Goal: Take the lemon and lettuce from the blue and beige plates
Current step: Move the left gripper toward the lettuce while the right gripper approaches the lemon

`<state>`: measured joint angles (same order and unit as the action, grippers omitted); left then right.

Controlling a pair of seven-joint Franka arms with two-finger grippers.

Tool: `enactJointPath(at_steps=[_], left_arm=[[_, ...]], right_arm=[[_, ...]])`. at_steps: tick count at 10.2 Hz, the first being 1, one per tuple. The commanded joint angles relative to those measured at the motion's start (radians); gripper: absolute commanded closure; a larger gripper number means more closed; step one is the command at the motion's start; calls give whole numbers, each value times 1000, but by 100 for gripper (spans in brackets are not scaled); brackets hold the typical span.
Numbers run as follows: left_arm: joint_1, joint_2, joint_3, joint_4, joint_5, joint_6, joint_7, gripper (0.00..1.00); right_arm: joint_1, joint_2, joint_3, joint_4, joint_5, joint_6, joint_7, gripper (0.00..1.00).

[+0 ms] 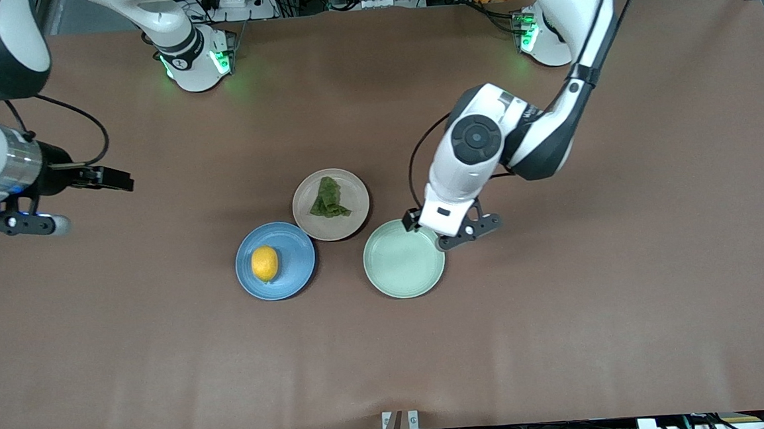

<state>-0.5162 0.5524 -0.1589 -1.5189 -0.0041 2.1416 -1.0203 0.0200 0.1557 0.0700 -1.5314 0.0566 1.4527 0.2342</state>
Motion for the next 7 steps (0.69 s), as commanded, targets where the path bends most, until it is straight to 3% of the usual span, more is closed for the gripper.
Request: enactJointPath(at_steps=[1, 7], left_arm=[[-27, 26, 12, 22, -14, 38, -55, 0], [-97, 83, 15, 22, -13, 223, -170, 0]], right_arm=[[3, 13, -2, 5, 34, 15, 20, 0], [73, 77, -2, -21, 35, 153, 36, 0]])
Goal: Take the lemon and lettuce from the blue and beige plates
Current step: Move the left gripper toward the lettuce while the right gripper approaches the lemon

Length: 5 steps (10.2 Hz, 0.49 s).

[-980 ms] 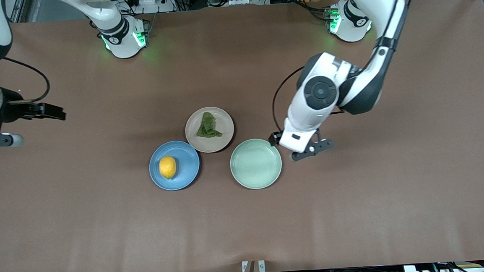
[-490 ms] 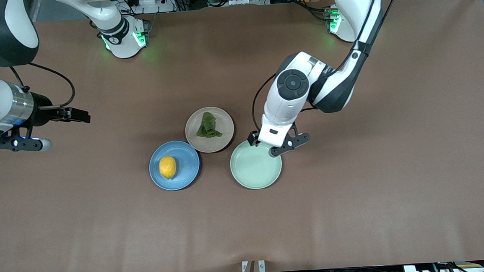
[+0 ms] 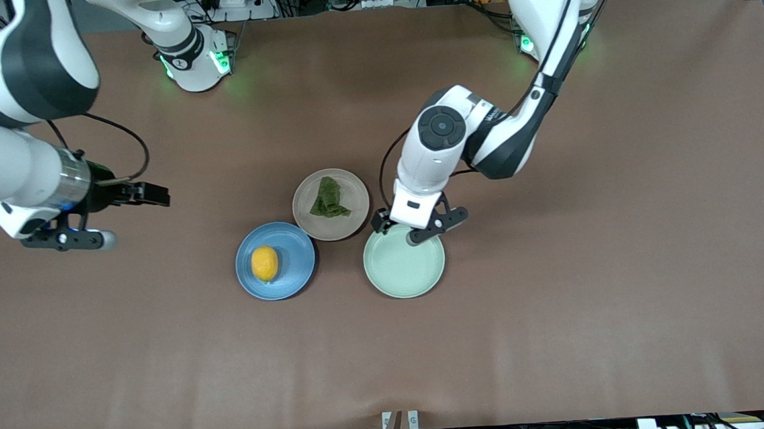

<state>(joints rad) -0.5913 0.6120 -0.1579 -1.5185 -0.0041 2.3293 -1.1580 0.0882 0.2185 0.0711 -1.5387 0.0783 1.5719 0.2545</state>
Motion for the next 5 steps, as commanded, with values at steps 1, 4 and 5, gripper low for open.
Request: enactJointPath(at_steps=[1, 4, 5], left_arm=[[-47, 38, 15, 21, -11, 67, -43, 0], [-97, 87, 20, 21, -5, 192, -54, 0], [-116, 91, 20, 20, -5, 202, -52, 0]], right_arm=[[27, 19, -4, -46, 14, 75, 15, 0], [51, 82, -4, -138, 14, 255, 20, 0], [64, 108, -4, -138, 14, 284, 20, 0]])
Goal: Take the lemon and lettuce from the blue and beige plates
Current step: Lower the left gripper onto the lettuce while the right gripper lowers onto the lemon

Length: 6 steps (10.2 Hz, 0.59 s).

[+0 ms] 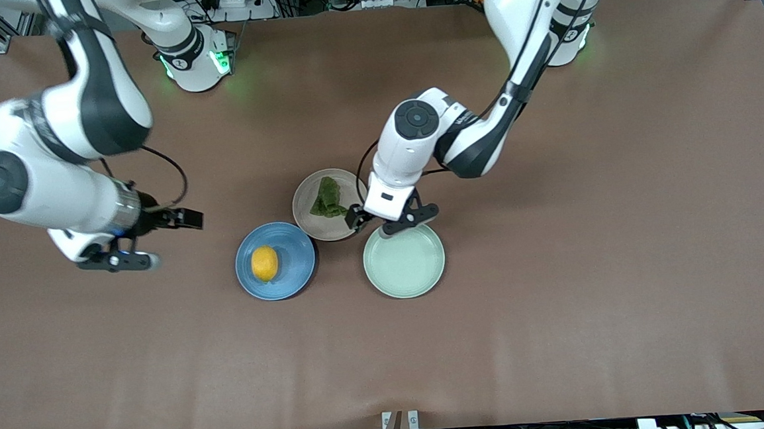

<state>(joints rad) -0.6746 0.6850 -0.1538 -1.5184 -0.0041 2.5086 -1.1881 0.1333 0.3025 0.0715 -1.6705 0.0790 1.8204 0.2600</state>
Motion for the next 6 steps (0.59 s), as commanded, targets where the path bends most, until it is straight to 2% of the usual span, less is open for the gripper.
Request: enactJointPath(at_steps=[1, 3, 6], left_arm=[[-45, 18, 17, 20, -4, 24, -16, 0], [-82, 37, 14, 21, 105, 24, -14, 0], [-120, 70, 14, 46, 111, 24, -15, 0]], right_arm=[[32, 49, -6, -11, 13, 71, 18, 0], [49, 81, -6, -34, 13, 146, 30, 0], [67, 145, -6, -32, 11, 218, 30, 0]])
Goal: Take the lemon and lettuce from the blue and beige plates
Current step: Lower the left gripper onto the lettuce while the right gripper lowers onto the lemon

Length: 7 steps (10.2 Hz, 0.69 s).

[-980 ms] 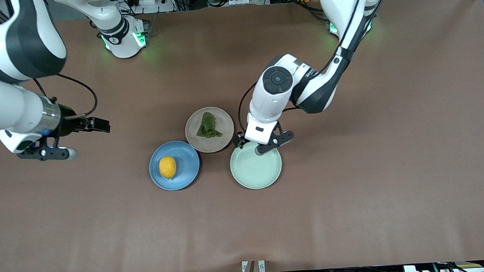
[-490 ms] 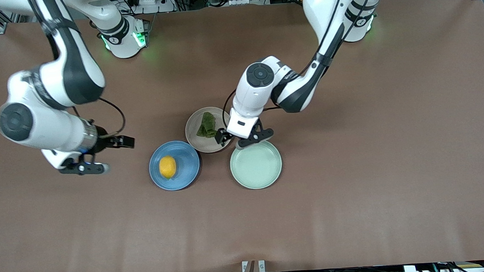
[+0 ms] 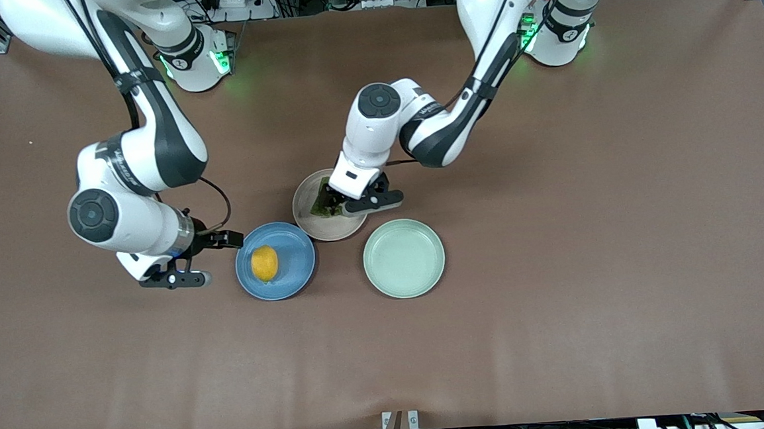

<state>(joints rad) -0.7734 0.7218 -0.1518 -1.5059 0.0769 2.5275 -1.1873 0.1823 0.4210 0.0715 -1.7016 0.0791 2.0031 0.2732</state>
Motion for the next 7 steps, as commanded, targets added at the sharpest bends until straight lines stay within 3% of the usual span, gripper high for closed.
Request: enactJointPath(at_steps=[1, 5, 7], left_arm=[[-35, 51, 14, 36, 35, 5, -15, 0], [-84, 88, 17, 38, 49, 5, -17, 0], [-125, 111, 52, 43, 69, 54, -21, 0]], right_arm=[[28, 47, -4, -1, 11, 71, 17, 0], [48, 116, -4, -3, 11, 157, 15, 0], [63, 166, -4, -3, 11, 222, 12, 0]])
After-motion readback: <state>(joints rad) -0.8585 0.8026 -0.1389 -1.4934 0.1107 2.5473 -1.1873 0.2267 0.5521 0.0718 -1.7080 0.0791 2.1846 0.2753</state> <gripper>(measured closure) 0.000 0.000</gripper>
